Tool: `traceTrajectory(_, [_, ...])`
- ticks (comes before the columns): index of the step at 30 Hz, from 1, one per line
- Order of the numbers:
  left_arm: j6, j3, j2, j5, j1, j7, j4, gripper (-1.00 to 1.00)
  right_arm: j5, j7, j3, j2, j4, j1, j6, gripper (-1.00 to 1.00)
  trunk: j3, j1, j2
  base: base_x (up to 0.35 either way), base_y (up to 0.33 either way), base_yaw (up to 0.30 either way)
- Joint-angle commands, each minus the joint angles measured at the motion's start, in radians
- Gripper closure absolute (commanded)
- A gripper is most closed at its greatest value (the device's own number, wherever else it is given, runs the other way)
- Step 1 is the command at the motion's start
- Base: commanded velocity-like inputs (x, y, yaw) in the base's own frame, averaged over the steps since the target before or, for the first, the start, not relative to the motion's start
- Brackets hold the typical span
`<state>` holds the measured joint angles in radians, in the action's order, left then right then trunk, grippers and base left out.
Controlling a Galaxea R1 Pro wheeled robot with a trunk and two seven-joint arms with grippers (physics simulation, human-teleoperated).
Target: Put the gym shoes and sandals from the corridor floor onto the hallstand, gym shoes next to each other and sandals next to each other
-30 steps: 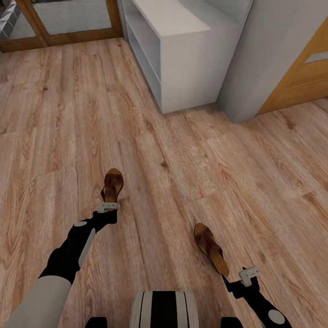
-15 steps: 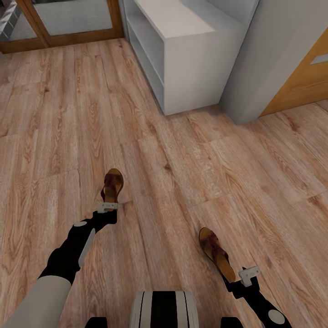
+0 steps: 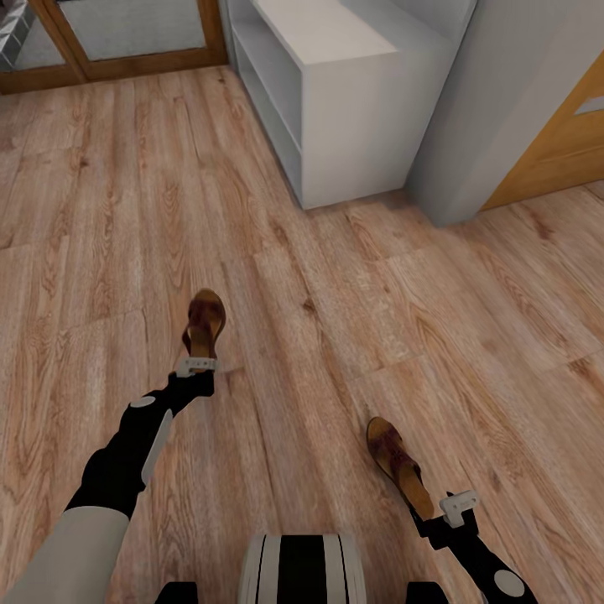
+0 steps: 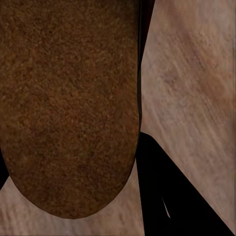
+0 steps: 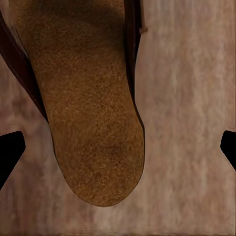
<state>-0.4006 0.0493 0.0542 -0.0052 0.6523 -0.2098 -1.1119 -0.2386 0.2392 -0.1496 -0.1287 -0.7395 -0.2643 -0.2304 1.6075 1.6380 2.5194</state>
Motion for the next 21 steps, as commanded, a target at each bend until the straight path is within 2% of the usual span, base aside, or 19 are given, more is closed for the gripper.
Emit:
traceTrajectory(1, [-0.006, 0.002, 0.000, -0.002, 0.000, -0.008, -0.004, 1.00, -0.008, 0.006, -0.005, 0.001, 0.000, 0.000, -0.004, -1.00, 0.005, 0.000, 0.000, 0.000, 0.000, 0.000])
traceTrajectory(12, [-0.007, 0.003, 0.002, 0.017, 0.000, -0.008, -0.016, 1.00, -0.008, 0.006, -0.006, 0.001, 0.000, 0.000, -0.004, -1.00, 0.063, 0.005, 0.003, 0.000, 0.000, 0.000])
traceTrajectory(21, [-0.007, 0.001, 0.002, 0.017, 0.000, -0.008, -0.016, 1.00, -0.008, 0.006, -0.007, 0.001, 0.000, 0.000, -0.004, -1.00, 0.069, 0.005, 0.003, 0.000, 0.000, 0.000])
